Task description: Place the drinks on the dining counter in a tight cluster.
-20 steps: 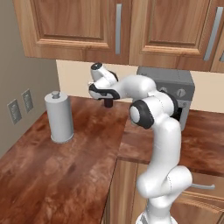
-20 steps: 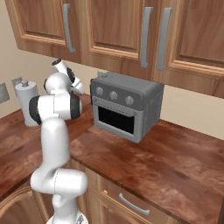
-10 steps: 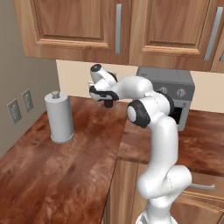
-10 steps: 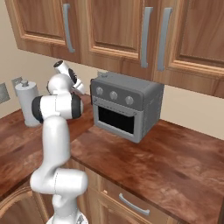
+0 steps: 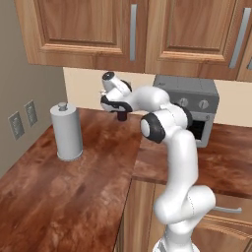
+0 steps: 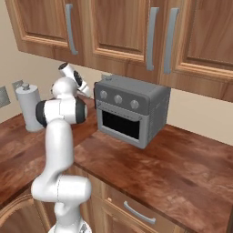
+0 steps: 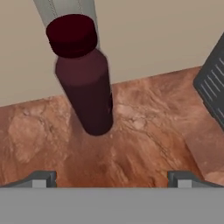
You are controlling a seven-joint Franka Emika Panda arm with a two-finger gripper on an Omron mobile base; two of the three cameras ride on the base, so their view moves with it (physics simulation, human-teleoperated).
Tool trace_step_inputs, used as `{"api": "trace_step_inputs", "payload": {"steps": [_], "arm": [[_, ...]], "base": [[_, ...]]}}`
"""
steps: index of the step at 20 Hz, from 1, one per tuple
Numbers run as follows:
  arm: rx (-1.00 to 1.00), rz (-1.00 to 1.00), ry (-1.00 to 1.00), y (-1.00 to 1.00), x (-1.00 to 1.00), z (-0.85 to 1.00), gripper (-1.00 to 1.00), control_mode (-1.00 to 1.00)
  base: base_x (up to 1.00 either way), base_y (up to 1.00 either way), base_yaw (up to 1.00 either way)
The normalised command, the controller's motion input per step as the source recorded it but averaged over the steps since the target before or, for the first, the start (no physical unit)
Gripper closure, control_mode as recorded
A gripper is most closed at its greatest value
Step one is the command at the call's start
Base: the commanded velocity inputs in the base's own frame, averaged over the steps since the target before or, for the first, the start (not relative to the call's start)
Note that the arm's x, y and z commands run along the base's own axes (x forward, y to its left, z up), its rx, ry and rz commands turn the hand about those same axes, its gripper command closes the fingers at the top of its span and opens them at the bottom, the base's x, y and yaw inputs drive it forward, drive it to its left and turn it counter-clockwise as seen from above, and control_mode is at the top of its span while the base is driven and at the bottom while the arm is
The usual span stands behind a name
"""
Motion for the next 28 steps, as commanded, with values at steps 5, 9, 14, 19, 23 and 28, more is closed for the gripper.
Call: {"api": "trace_step_inputs", "payload": {"steps": [5,9,14,19,23,28], "arm": [[0.0,0.0,0.0,0.0,0.46,0.0,-1.0,-1.0],[0.0,0.0,0.0,0.0,0.49,0.0,-1.0,-1.0],[0.0,0.0,0.0,0.0,0.39,0.0,-1.0,-1.0],[0.0,0.0,0.09,0.0,0.1,0.0,-1.0,-1.0],[-0.04,0.0,0.16,0.0,0.1,0.0,-1.0,-1.0],[-0.03,0.0,0.03,0.0,0.2,-0.01,-1.0,-1.0]], "base": [[0.0,0.0,0.0],[0.0,0.0,0.0],[0.0,0.0,0.0],[0.0,0.0,0.0],[0.0,0.0,0.0],[0.0,0.0,0.0]]}}
